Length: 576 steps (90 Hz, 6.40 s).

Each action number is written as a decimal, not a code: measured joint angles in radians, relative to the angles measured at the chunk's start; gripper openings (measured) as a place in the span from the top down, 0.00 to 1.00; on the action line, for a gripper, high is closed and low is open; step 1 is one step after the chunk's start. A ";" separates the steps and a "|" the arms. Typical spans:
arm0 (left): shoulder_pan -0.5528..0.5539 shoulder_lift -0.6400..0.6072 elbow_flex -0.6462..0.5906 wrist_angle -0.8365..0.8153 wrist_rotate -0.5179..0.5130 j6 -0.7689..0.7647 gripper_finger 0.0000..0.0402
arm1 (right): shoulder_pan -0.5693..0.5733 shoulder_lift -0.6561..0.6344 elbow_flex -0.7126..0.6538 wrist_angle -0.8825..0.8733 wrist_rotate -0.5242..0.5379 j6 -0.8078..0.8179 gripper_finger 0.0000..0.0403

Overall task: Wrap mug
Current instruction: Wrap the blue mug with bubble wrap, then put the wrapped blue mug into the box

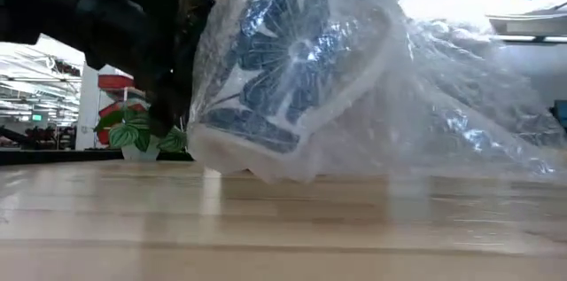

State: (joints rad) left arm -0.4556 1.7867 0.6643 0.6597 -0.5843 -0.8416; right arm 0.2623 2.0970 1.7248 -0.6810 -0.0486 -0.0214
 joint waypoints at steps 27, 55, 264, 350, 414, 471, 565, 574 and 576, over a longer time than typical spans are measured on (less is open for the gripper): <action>0.007 0.000 0.000 -0.026 0.004 0.027 1.00 | -0.007 0.001 0.010 -0.010 0.021 -0.055 0.59; 0.008 0.000 0.000 -0.055 0.008 0.027 1.00 | -0.011 0.001 0.116 -0.166 0.032 -0.040 0.39; 0.046 -0.027 -0.002 -0.105 0.143 0.141 1.00 | 0.194 0.041 -0.052 0.008 0.312 0.873 0.90; 0.157 -0.888 0.003 -0.702 0.144 0.406 1.00 | 0.203 -0.421 -0.047 -0.075 0.287 0.792 0.91; 0.136 -1.047 0.002 -0.834 0.125 0.327 1.00 | -0.316 -0.618 0.178 0.080 0.411 0.435 0.91; 0.135 -1.048 0.001 -0.830 0.134 0.360 1.00 | -0.543 -0.193 0.522 -0.640 0.174 0.544 0.91; 0.143 -1.118 0.008 -0.611 0.061 0.253 1.00 | -0.668 0.168 0.603 -0.745 -0.002 0.049 0.91; 0.143 -1.127 0.008 -0.586 -0.008 0.262 1.00 | -0.668 0.195 0.603 -0.725 -0.005 0.020 0.91; 0.143 -1.131 0.008 -0.584 -0.020 0.265 1.00 | -0.670 0.198 0.603 -0.722 -0.005 0.014 0.91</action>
State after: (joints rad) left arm -0.3126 0.6553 0.6724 0.0752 -0.6047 -0.5764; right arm -0.4076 2.2949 2.3280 -1.4029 -0.0532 -0.0074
